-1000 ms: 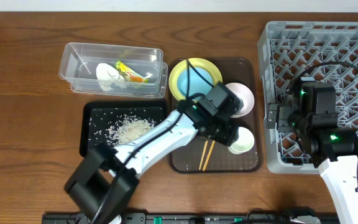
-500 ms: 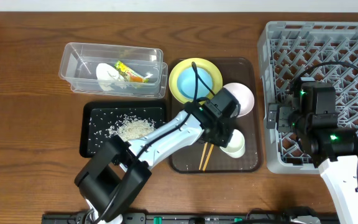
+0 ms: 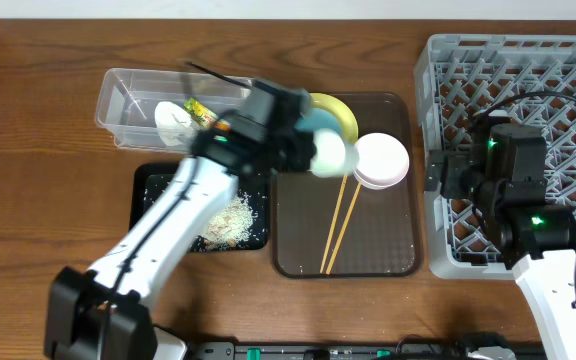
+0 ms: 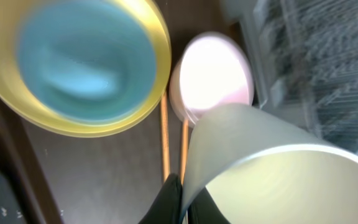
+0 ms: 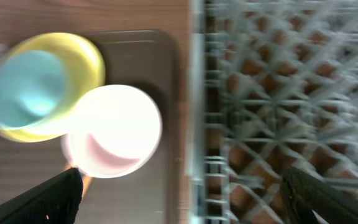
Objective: Sort waste into correct bins and load items into the dishwasher rack
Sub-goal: 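Grasp the small white cup with the left gripper and lift it, then hand the white cup from the left gripper to the right gripper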
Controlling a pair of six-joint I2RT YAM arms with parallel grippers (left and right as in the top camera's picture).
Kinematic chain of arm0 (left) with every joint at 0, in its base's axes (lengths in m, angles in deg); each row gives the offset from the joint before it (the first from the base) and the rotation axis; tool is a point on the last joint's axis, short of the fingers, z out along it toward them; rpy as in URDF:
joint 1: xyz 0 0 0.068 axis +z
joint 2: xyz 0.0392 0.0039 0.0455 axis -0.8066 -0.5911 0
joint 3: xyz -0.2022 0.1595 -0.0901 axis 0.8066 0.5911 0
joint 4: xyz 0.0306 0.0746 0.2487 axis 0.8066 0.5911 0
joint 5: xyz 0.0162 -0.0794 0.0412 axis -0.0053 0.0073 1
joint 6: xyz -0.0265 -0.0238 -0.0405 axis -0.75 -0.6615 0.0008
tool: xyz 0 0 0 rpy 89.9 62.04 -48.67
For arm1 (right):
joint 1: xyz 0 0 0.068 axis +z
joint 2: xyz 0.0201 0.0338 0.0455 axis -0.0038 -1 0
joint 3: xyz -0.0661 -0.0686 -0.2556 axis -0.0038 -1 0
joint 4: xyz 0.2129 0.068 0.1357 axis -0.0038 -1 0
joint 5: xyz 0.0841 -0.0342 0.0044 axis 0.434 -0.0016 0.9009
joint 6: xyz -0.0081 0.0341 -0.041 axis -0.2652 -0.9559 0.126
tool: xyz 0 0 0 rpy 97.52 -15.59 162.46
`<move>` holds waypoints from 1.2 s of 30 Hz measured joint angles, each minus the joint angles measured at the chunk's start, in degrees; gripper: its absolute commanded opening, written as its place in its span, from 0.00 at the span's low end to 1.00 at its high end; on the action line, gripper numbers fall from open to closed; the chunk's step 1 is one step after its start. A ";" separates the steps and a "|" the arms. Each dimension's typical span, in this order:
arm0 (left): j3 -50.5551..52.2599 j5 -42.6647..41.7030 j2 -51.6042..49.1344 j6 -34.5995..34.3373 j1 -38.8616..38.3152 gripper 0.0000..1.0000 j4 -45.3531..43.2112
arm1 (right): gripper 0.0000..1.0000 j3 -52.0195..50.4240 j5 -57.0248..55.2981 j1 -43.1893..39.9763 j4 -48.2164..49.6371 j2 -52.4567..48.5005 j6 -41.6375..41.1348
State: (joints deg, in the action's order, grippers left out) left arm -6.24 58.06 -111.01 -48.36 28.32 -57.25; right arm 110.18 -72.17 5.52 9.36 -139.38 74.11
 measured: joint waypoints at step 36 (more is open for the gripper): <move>0.07 -55.47 -13.31 -6.36 7.98 0.06 -13.60 | 0.80 0.11 69.13 0.02 18.10 -17.31 25.62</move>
State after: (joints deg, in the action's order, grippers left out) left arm -6.18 2.58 -124.32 -54.72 36.29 -70.84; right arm 110.29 -3.03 5.54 27.46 -156.69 99.73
